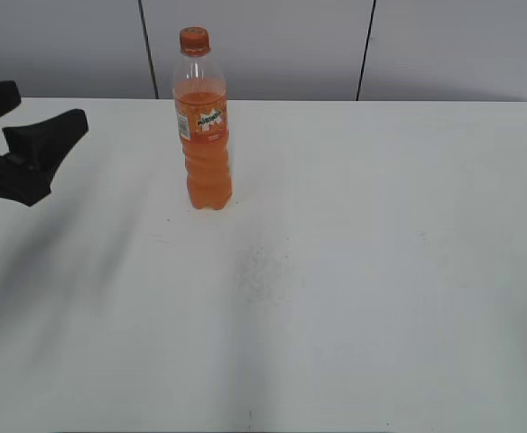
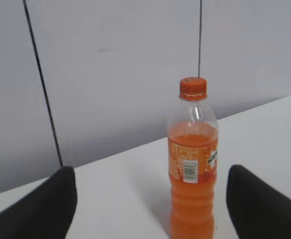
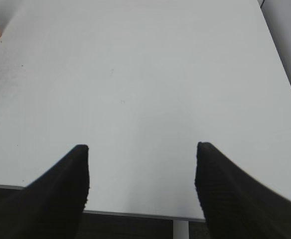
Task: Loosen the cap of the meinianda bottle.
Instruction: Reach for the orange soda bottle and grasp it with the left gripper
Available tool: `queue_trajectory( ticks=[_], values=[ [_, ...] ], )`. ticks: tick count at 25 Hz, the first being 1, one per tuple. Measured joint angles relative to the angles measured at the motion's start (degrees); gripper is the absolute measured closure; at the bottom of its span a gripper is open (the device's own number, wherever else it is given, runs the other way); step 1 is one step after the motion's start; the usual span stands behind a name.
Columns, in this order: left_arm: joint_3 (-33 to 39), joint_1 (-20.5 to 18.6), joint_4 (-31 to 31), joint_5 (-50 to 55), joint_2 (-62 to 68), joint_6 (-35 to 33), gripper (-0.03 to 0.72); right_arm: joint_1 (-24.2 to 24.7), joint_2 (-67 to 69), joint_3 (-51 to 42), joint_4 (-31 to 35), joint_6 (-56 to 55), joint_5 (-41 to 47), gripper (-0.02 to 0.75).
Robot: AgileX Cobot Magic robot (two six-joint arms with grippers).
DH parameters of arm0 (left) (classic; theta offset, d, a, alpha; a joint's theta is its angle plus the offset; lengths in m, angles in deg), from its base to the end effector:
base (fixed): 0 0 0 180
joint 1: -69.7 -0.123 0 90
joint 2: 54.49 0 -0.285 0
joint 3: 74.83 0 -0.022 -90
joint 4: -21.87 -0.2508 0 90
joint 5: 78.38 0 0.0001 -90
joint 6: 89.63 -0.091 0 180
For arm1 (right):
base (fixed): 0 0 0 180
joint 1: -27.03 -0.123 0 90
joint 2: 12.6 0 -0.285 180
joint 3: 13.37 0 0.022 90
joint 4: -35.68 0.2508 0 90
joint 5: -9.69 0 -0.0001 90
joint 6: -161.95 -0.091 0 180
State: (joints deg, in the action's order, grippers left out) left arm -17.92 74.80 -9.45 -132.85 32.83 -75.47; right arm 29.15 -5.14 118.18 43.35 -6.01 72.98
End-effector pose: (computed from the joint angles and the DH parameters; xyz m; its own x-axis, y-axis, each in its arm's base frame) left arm 0.2290 -0.0591 0.2110 -0.0249 0.0865 -0.9959 0.5053 0.8607 0.0621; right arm -0.0078 0.0112 0.2749 -0.4689 -0.1308 -0.8735 -0.1390 0.9876 -0.0733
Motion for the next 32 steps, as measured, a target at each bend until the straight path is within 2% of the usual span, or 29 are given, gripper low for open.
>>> queue_trajectory(
  ticks=[3, 4, 8, 11, 16, 21, 27, 32],
  values=[
    [-0.76, -2.23, -4.74, -5.81, 6.36, 1.05, 0.124, 0.00, 0.00, 0.00, 0.00, 0.00, 0.00, 0.236],
    [-1.79, -3.34, -8.28, -7.59, 8.40, 2.39, 0.115, 0.00, 0.00, 0.00, 0.00, 0.00, 0.00, 0.236],
    [-7.59, -7.00, -18.72, -12.59, 15.40, 6.86, 0.065, 0.00, 0.00, 0.00, 0.00, 0.00, 0.00, 0.236],
    [-12.71, -8.72, -24.58, -14.01, 20.14, 9.37, 0.055, 0.00, 0.00, 0.00, 0.00, 0.00, 0.00, 0.236],
    [-23.67, -9.29, -36.77, -14.48, 29.60, 11.64, 0.055, 0.00, 0.00, 0.00, 0.00, 0.00, 0.00, 0.236],
    [-35.96, -9.24, -46.80, -14.52, 38.97, 18.14, 0.064, 0.00, 0.00, 0.00, 0.00, 0.00, 0.00, 0.236],
    [-48.04, -8.88, -49.46, -14.52, 46.50, 23.21, 0.081, 0.00, 0.00, 0.00, 0.00, 0.00, 0.00, 0.236],
    [-55.30, -6.61, -49.64, -14.52, 51.86, 25.32, 0.095, 0.00, 0.00, 0.00, 0.00, 0.00, 0.00, 0.236]
  ],
)
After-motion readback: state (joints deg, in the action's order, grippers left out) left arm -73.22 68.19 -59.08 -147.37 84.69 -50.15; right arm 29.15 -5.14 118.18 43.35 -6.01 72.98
